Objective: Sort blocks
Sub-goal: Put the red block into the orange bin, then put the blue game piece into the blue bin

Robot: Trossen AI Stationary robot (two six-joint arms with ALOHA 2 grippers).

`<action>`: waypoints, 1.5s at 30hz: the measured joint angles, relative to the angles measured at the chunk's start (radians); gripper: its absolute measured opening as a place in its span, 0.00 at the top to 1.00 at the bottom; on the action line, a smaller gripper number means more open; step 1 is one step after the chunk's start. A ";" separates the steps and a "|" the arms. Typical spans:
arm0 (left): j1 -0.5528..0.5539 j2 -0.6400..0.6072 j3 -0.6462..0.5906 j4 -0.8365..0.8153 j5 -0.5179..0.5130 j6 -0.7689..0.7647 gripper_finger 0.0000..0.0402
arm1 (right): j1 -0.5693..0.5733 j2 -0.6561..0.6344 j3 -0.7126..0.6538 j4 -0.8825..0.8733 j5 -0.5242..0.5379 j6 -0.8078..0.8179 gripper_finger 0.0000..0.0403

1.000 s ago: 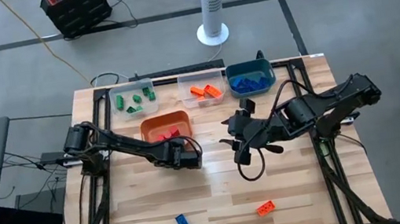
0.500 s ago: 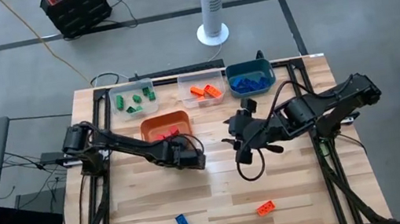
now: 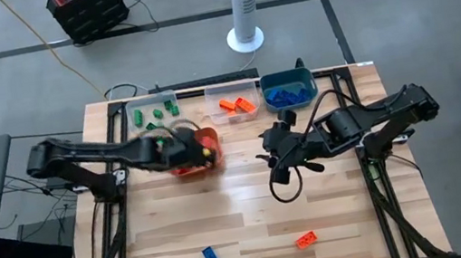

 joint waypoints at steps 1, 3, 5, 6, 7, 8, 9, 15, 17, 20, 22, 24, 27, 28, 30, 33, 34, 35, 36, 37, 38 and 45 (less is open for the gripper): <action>0.026 -0.025 0.000 -0.055 0.000 0.017 0.67 | 0.000 0.000 0.000 0.005 0.000 0.000 0.38; 0.082 -0.056 0.000 -0.149 0.009 0.073 0.67 | 0.000 0.000 0.000 0.016 0.000 0.000 0.38; 0.136 -0.068 -0.004 -0.217 0.051 0.141 0.67 | 0.000 0.000 0.000 0.022 0.000 0.000 0.38; 0.162 -0.069 -0.015 -0.240 0.082 0.173 0.67 | 0.000 0.000 0.000 0.031 0.000 0.000 0.38; 0.184 -0.068 -0.028 -0.261 0.106 0.204 0.67 | 0.000 0.000 0.000 0.039 0.000 0.000 0.38; 0.206 -0.066 -0.043 -0.283 0.126 0.228 0.67 | 0.003 0.000 0.000 0.047 0.000 0.000 0.38; 0.224 -0.064 -0.058 -0.303 0.142 0.245 0.67 | 0.007 0.000 0.000 0.053 0.001 0.000 0.38; 0.275 -0.059 -0.125 -0.312 0.211 0.331 0.67 | 0.032 0.000 0.000 0.054 0.001 0.032 0.38; 0.279 -0.058 -0.130 -0.320 0.191 0.321 0.66 | 0.038 0.000 0.000 0.053 0.002 0.040 0.38; 0.280 -0.059 -0.125 -0.321 0.165 0.324 0.63 | 0.038 0.000 0.000 0.052 0.015 0.042 0.38; 0.279 -0.059 -0.115 -0.318 0.164 0.337 0.58 | 0.038 0.000 0.000 0.052 0.016 0.042 0.38; 0.279 -0.059 -0.109 -0.321 0.164 0.346 0.54 | 0.035 0.000 0.000 0.052 0.017 0.042 0.38; 0.279 -0.059 -0.097 -0.337 0.165 0.351 0.48 | 0.034 0.000 0.000 0.052 0.017 0.042 0.38; 0.279 -0.059 -0.091 -0.349 0.167 0.354 0.47 | 0.034 0.000 0.000 0.052 0.017 0.042 0.38; 0.279 -0.059 -0.075 -0.358 0.196 0.377 0.46 | 0.034 0.000 0.000 0.049 0.017 0.042 0.38; 0.243 -0.074 -0.039 -0.320 0.268 0.457 0.45 | 0.034 0.000 0.000 0.032 0.017 0.042 0.38; 0.215 -0.083 -0.025 -0.290 0.284 0.482 0.45 | 0.034 0.000 0.000 0.022 0.017 0.042 0.38; 0.180 -0.089 -0.010 -0.258 0.298 0.511 0.45 | 0.035 0.000 0.000 0.012 0.017 0.042 0.38; 0.138 -0.094 0.004 -0.227 0.309 0.545 0.45 | 0.037 0.000 0.000 0.002 0.017 0.042 0.38; 0.087 -0.094 0.020 -0.203 0.319 0.582 0.46 | 0.038 0.000 0.000 -0.011 0.016 0.042 0.38; 0.032 -0.093 0.036 -0.190 0.327 0.617 0.46 | 0.041 0.000 0.000 -0.024 0.015 0.043 0.38; -0.407 -0.090 0.051 -0.003 0.388 0.944 0.46 | 0.055 0.000 0.000 -0.076 0.008 0.069 0.38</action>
